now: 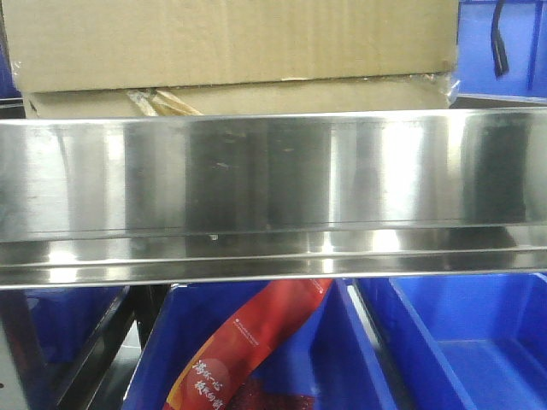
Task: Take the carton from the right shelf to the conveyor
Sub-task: 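Clamp the carton's side walls with both grippers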
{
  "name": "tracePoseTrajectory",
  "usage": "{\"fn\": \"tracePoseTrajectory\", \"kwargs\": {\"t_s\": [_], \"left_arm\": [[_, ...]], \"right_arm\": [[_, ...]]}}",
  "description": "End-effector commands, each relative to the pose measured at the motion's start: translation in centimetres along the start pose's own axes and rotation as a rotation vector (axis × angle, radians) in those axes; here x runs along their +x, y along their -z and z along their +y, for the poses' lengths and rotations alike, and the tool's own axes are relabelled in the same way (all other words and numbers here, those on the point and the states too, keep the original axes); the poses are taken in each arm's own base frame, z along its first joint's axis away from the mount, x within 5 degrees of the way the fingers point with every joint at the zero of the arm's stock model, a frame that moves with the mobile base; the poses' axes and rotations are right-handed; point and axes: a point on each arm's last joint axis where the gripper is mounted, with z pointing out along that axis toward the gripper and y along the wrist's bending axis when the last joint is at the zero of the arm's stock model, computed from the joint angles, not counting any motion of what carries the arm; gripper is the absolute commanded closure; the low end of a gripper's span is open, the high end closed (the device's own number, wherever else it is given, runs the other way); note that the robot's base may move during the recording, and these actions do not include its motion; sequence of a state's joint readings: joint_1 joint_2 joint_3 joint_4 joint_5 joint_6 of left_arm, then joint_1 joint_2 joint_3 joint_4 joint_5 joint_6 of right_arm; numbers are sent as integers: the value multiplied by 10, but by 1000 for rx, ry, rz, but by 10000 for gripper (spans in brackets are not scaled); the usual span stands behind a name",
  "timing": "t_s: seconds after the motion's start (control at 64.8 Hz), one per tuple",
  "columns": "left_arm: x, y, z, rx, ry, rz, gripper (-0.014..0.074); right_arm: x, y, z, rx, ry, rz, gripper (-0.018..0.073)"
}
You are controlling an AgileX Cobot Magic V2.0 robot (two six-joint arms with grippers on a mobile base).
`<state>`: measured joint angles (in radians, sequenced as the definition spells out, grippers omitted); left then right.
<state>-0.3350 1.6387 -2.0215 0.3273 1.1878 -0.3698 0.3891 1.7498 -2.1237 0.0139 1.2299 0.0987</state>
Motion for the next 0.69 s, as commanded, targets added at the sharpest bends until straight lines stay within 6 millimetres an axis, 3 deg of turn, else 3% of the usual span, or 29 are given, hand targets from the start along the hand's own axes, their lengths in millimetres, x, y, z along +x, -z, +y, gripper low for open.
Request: {"fn": "tracePoseTrajectory", "kwargs": {"t_s": [0.0,0.139,0.355,0.679], "left_arm": [[-1,-10,6,4,41,21,69],[0,-31,14,1,73,71,69],[5,-54,8,0,55,119,69],[11,-76,4,-10,45,169,69]], "right_arm": [[-4,-4,-1,11,3,-22,0],[-4,-20,-1,12,3,-9,0],[-1,-43,0,4,-2,36,0],[-1,-50,-1,5,-2,40,0]]}}
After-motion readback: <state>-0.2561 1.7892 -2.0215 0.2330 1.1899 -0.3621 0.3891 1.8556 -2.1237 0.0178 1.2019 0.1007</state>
